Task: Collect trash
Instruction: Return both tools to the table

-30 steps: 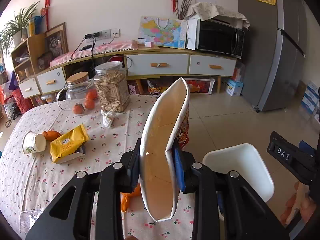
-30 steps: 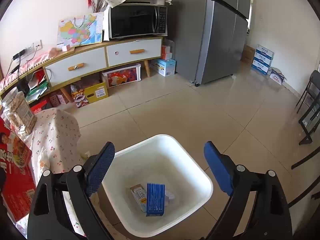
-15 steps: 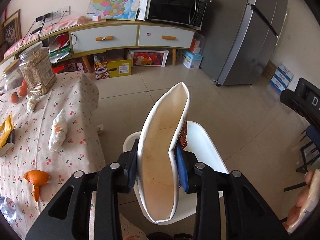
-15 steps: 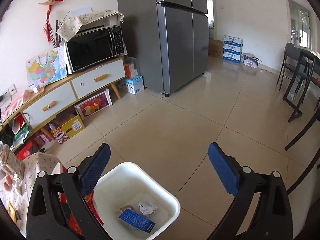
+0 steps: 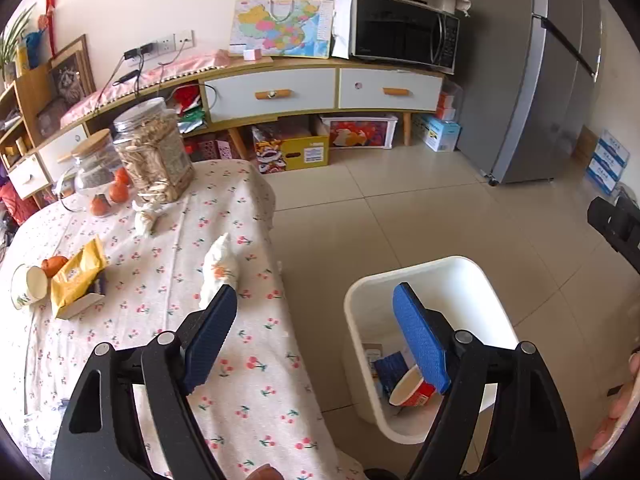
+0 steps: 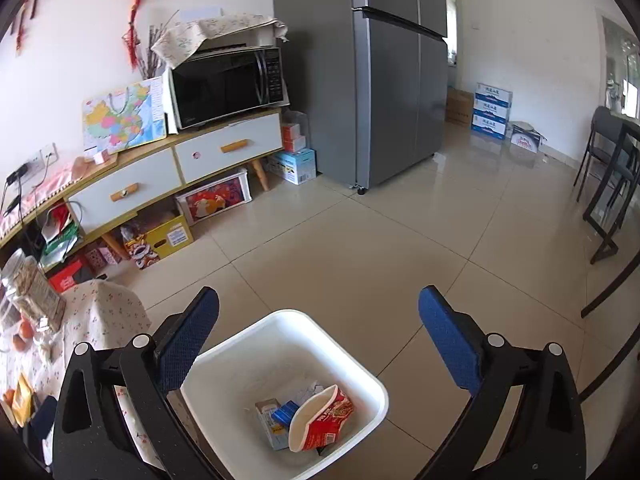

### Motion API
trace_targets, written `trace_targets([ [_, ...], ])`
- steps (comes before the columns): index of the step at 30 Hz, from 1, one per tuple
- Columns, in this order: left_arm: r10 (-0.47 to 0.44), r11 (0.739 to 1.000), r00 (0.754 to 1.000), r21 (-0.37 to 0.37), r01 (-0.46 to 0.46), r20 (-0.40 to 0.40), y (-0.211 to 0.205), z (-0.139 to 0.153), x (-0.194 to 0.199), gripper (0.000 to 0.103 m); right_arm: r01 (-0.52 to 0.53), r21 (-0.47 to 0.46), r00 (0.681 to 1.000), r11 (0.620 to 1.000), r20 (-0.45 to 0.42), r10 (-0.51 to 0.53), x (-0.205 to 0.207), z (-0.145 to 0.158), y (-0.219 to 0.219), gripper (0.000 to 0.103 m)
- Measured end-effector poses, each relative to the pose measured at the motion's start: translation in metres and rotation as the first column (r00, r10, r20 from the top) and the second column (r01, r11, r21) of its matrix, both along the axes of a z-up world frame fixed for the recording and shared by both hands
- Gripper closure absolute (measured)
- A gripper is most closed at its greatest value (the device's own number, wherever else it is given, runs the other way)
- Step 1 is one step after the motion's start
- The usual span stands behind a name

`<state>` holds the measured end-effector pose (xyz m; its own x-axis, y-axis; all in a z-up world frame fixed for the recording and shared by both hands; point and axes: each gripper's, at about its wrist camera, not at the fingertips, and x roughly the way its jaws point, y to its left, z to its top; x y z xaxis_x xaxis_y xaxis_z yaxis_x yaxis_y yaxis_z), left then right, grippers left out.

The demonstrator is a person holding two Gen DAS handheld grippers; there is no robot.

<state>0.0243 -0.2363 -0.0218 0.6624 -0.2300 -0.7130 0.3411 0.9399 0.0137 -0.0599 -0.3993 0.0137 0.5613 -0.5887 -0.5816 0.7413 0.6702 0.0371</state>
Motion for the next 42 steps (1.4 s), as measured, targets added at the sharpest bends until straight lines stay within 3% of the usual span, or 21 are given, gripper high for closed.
trace_targets([
  [7, 0.085, 0.995, 0.993, 0.046, -0.089, 0.076, 0.058, 0.015, 0.004, 0.025, -0.154, -0.052, 0.988, 0.987, -0.029, 0.152, 0.02, -0.001, 0.062, 0.007],
  [15, 0.16, 0.984, 0.981, 0.063, -0.168, 0.112, 0.12, 0.025, 0.015, 0.024, -0.257, -0.129, 0.966, 0.958, -0.016, 0.257, 0.037, 0.006, 0.123, 0.007],
  [26, 0.269, 0.962, 0.961, 0.021, -0.271, 0.057, 0.188, 0.019, 0.035, 0.025, -0.34, -0.16, 0.941, 0.927, -0.057, 0.335, 0.061, -0.001, 0.181, 0.007],
  [42, 0.375, 0.925, 0.927, 0.066, -0.374, -0.017, 0.263, -0.006, 0.065, 0.025, -0.457, -0.132, 0.889, 0.88, -0.103, 0.446, 0.098, -0.014, 0.25, 0.007],
])
